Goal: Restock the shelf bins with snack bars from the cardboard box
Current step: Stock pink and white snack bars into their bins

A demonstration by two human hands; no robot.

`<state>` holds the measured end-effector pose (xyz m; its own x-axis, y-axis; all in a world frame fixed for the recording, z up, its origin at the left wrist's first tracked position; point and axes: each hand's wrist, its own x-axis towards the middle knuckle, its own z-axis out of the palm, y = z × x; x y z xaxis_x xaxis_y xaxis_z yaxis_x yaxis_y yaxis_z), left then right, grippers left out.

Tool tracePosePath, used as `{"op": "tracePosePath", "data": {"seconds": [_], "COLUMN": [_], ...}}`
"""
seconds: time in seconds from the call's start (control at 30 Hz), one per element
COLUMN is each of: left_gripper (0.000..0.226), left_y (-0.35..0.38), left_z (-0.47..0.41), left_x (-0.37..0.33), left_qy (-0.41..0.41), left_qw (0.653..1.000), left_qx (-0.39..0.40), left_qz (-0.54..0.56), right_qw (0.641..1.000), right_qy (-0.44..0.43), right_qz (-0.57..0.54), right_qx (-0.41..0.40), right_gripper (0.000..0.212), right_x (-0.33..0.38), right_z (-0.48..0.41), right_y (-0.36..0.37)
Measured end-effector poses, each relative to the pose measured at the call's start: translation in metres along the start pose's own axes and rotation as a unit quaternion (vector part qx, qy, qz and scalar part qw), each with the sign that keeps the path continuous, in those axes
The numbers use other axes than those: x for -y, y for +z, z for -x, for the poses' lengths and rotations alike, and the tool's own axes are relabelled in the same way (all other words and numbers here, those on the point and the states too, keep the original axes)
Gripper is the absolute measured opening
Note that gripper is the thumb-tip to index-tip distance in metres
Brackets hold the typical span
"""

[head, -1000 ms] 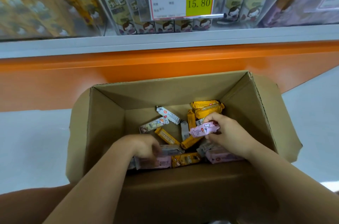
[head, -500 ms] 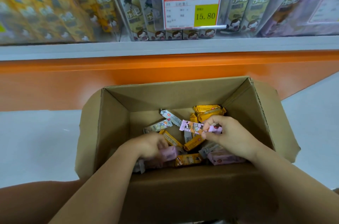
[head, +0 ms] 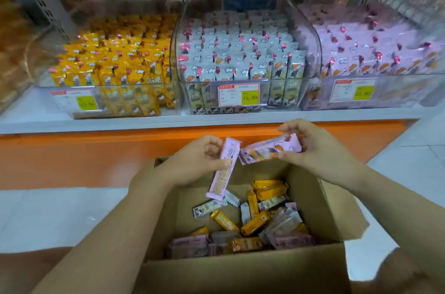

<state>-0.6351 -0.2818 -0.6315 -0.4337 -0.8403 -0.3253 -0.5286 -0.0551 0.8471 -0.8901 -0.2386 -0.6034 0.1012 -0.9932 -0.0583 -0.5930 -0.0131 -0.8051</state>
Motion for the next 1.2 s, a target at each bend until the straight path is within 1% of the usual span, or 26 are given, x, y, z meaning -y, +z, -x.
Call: {"op": "tracePosePath", "data": {"seconds": [0.1, 0.23, 0.3, 0.37, 0.57, 0.67, 0.8, 0.93, 1.03, 1.13, 1.2], "left_gripper": [0.042, 0.036, 0.032, 0.034, 0.041, 0.035, 0.028, 0.027, 0.032, 0.042, 0.049], "left_y": [-0.014, -0.018, -0.012, -0.002, 0.029, 0.051, 0.071, 0.080, 0.082, 0.077, 0.069], "left_z": [0.015, 0.029, 0.030, 0.027, 0.007, -0.002, -0.019, -0.038, -0.050, -0.058, -0.066], "left_x": [-0.026, -0.067, -0.088, -0.107, -0.153, -0.172, -0.193, -0.218, -0.238, -0.254, -0.260], "left_qy": [0.038, 0.090, 0.118, 0.138, 0.196, 0.232, 0.235, 0.240, 0.268, 0.291, 0.298], "left_qw": [0.999, 0.996, 0.992, 0.989, 0.974, 0.963, 0.960, 0.956, 0.948, 0.944, 0.941], "left_qx": [-0.010, -0.008, -0.007, -0.017, -0.098, -0.105, -0.131, -0.159, -0.170, -0.153, -0.161], "left_qz": [-0.004, 0.026, 0.041, 0.054, 0.063, 0.083, 0.078, 0.060, 0.010, 0.009, -0.020], "right_qw": [0.999, 0.997, 0.996, 0.994, 0.983, 0.978, 0.976, 0.971, 0.962, 0.945, 0.932], "right_qy": [-0.030, -0.072, -0.087, -0.100, -0.138, -0.142, -0.150, -0.160, -0.162, -0.159, -0.157], "right_qz": [0.012, 0.022, -0.005, -0.044, -0.106, -0.114, -0.107, -0.099, -0.110, -0.137, -0.157], "right_qx": [0.008, 0.029, 0.022, 0.008, -0.059, -0.099, -0.118, -0.149, -0.189, -0.250, -0.285], "right_gripper": [0.039, 0.030, 0.028, 0.026, 0.030, 0.030, 0.028, 0.029, 0.030, 0.033, 0.032], "right_x": [0.032, 0.062, 0.068, 0.070, 0.057, 0.046, 0.035, 0.029, 0.020, 0.010, 0.006], "right_z": [0.002, 0.010, 0.015, 0.020, 0.025, 0.027, 0.029, 0.028, 0.025, 0.020, 0.016], "right_y": [-0.025, -0.047, -0.053, -0.056, -0.075, -0.090, -0.104, -0.120, -0.139, -0.154, -0.161]}}
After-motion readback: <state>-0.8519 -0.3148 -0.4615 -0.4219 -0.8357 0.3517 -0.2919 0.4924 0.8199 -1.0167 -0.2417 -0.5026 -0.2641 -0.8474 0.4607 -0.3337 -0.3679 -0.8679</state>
